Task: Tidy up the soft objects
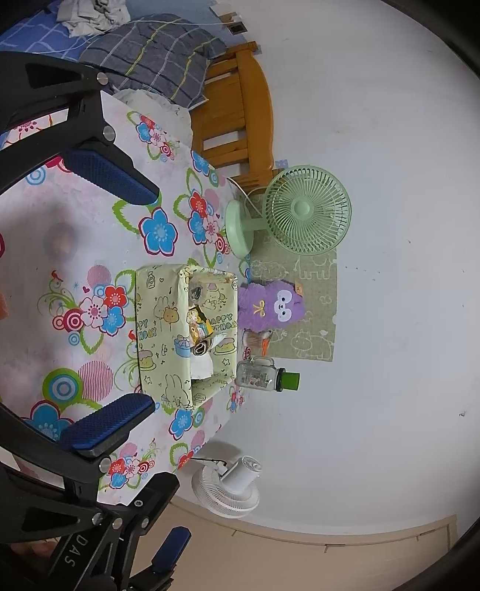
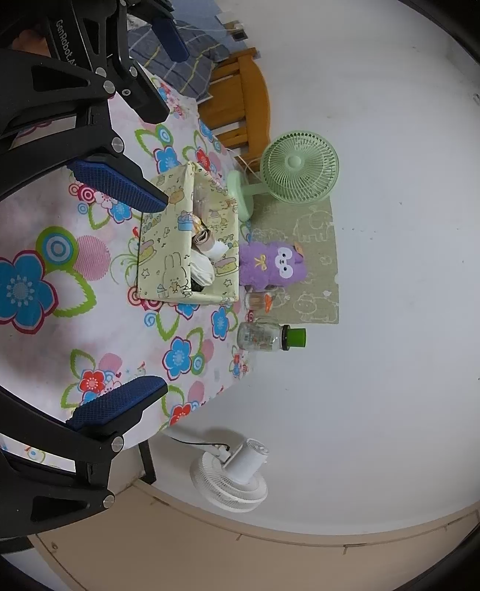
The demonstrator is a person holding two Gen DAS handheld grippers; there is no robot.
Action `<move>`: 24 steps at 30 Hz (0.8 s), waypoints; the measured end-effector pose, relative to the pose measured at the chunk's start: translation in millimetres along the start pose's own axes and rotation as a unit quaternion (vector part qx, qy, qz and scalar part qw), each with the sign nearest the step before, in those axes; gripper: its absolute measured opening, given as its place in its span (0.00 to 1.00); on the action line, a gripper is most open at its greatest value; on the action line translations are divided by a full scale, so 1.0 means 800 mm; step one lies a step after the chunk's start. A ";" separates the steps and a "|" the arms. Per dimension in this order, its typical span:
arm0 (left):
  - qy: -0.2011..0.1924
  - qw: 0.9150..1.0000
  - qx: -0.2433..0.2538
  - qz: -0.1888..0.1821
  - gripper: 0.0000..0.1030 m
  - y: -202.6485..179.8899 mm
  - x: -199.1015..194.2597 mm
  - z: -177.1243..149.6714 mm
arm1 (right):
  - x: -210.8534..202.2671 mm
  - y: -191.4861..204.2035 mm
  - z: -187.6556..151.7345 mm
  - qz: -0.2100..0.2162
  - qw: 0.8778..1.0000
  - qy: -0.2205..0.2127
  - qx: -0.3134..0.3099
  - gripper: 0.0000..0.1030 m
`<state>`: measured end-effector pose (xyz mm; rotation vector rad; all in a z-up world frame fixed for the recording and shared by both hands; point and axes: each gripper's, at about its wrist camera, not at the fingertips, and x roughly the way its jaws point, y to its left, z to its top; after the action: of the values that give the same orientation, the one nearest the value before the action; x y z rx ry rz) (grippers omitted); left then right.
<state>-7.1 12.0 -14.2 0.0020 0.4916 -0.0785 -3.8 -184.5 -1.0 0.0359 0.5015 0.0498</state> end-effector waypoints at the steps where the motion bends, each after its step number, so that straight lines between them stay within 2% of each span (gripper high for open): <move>1: 0.000 1.000 0.000 0.000 1.00 0.000 0.000 0.000 | 0.000 -0.001 0.000 0.000 1.000 0.000 0.003 0.92; 10: 0.005 1.000 -0.006 -0.003 1.00 0.000 0.001 -0.001 | -0.003 -0.008 0.001 -0.014 1.000 -0.010 0.012 1.00; 24: 0.006 1.000 -0.011 -0.004 1.00 0.003 -0.001 0.001 | -0.006 -0.008 0.002 -0.010 1.000 -0.015 0.007 1.00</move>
<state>-7.1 14.5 -13.6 -0.0206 0.5038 -0.0810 -6.8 -191.2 2.6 0.0457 0.4726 0.0270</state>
